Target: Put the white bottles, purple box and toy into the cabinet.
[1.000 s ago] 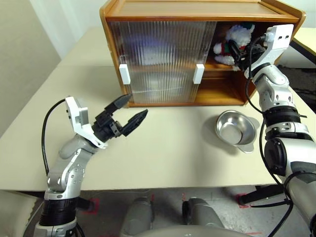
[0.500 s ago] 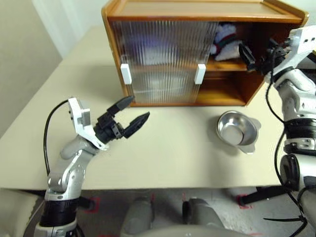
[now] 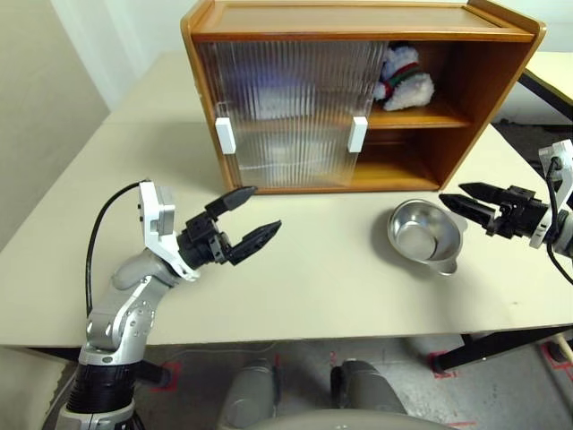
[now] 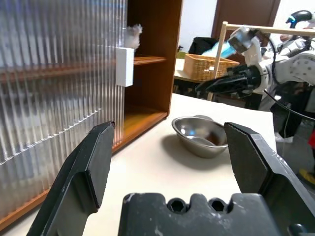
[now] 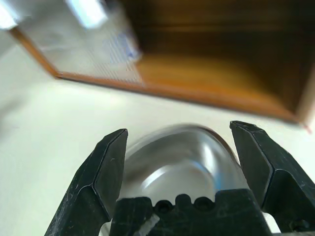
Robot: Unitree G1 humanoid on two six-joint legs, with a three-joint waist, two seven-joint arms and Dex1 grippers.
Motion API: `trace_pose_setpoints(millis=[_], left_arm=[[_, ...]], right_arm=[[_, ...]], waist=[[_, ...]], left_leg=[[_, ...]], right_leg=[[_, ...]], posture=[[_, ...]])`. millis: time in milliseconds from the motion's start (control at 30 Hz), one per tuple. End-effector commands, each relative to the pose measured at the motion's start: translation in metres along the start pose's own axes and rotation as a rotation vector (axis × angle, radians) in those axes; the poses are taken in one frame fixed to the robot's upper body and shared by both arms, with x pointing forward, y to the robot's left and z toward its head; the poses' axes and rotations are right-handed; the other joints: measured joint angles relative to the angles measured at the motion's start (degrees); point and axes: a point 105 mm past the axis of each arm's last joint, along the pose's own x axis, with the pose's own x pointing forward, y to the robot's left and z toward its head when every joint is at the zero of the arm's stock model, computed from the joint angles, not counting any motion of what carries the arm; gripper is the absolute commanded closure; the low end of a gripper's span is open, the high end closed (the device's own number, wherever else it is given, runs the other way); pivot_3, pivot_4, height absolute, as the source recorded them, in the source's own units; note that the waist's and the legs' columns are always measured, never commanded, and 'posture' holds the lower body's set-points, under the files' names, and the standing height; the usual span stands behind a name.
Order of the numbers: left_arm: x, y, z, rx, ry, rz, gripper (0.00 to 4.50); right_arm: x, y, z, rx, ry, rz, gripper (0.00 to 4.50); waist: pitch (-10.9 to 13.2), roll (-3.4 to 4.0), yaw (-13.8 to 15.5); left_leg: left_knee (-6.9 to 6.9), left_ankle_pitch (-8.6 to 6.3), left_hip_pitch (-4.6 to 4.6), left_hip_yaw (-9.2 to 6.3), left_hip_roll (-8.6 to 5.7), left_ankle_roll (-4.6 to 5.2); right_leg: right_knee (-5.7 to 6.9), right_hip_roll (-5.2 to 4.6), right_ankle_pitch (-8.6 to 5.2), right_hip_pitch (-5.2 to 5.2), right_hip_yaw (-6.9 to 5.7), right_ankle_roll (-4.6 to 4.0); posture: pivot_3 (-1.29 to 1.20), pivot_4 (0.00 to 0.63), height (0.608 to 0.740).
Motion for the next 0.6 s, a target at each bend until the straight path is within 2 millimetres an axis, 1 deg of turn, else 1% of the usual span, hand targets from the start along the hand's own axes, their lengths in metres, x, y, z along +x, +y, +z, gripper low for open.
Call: trace_pose_setpoints(millis=[33,100,167,300,367,500,600], left_arm=[[0.002,-0.003,-0.003,0.004,0.018,-0.016,0.0],[0.002,-0.002,-0.004,0.005,0.019,-0.011,0.0],[0.001,-0.002,-0.004,0.005,0.018,-0.003,0.0],[0.001,0.0,-0.003,0.009,0.015,0.006,0.0],[0.0,0.001,-0.004,0.011,0.016,0.009,0.0],[-0.004,0.002,-0.007,0.013,0.019,0.013,0.0],[-0.005,0.002,-0.01,0.014,0.021,0.012,0.0]], right_arm=[[-0.005,-0.024,-0.006,0.092,-0.045,-0.159,0.01],[-0.005,-0.029,-0.012,0.138,-0.031,-0.203,0.01],[-0.006,-0.031,-0.024,0.179,0.008,-0.225,0.01],[-0.007,-0.031,-0.038,0.272,0.06,-0.246,0.01],[-0.008,-0.031,-0.048,0.275,0.108,-0.255,0.01],[-0.009,-0.03,-0.055,0.32,0.14,-0.263,0.01],[-0.009,-0.024,-0.06,0.346,0.172,-0.236,0.01]], waist=[[0.0,-0.01,0.1],[0.0,0.0,0.1],[0.0,0.01,0.2],[0.0,0.0,0.2],[0.0,0.0,0.3],[0.0,0.0,0.2],[0.0,0.0,0.2]], left_leg=[[0.0,0.01,0.0,0.0,0.0,0.01],[0.01,0.03,-0.02,0.0,-0.02,0.05],[0.01,0.04,-0.03,0.0,-0.03,0.06],[0.0,0.03,-0.08,0.0,-0.03,0.06],[-0.01,0.03,-0.1,-0.01,-0.04,0.06],[-0.02,0.03,-0.1,-0.01,-0.04,0.06],[-0.01,0.03,-0.07,-0.01,-0.04,0.06]], right_leg=[[0.0,0.01,0.0,0.0,-0.01,0.0],[0.01,0.02,0.0,0.0,0.0,0.0],[0.0,0.01,0.02,-0.01,0.01,0.03],[-0.02,-0.01,-0.01,-0.01,0.01,0.09],[-0.03,-0.02,-0.01,-0.03,0.0,0.09],[-0.02,-0.02,-0.03,-0.03,0.01,0.12],[-0.02,-0.01,-0.02,-0.02,0.01,0.12]], posture=[[0.14,0.0,0.74],[0.14,0.0,0.74],[0.14,0.0,0.74],[0.15,0.0,0.74],[0.15,0.0,0.74],[0.14,0.0,0.74],[0.14,0.0,0.74]])
